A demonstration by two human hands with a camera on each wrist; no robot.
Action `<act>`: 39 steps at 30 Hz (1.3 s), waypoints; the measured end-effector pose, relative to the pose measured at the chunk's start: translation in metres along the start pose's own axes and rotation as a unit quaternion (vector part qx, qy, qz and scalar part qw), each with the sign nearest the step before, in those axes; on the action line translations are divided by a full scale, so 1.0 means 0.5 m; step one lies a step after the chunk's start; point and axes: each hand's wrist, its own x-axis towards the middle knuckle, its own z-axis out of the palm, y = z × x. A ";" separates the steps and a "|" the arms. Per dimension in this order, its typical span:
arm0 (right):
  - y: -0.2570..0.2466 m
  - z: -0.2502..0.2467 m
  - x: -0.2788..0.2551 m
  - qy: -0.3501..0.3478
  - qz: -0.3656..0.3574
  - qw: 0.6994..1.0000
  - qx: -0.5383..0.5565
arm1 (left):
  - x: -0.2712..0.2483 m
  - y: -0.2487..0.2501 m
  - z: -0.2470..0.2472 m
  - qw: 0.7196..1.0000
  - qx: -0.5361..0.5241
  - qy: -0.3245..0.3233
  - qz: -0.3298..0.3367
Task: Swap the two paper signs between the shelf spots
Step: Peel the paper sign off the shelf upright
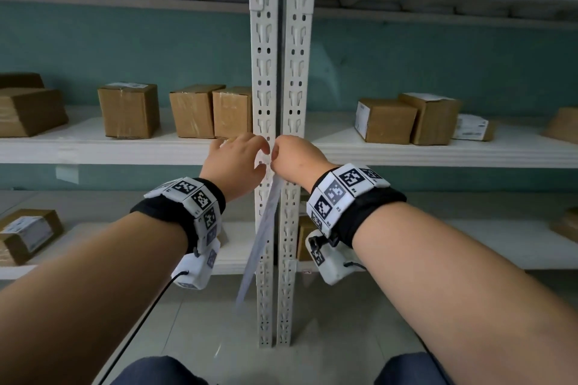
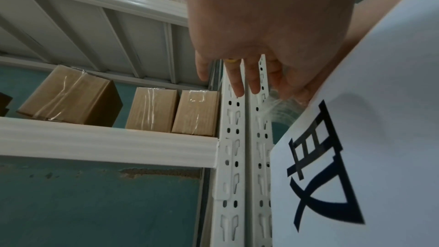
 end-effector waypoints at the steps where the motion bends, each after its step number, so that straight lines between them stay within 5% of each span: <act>1: 0.003 -0.004 -0.008 0.002 0.001 1.000 -0.002 | -0.004 0.008 -0.003 1.000 -0.004 0.002 0.002; 34: 0.023 -0.060 -0.082 0.081 -0.011 0.994 0.068 | -0.064 0.074 -0.022 0.992 -0.098 0.080 0.020; 39: 0.028 -0.051 -0.087 0.072 -0.018 0.992 0.104 | -0.053 0.071 -0.020 0.984 -0.162 0.062 -0.038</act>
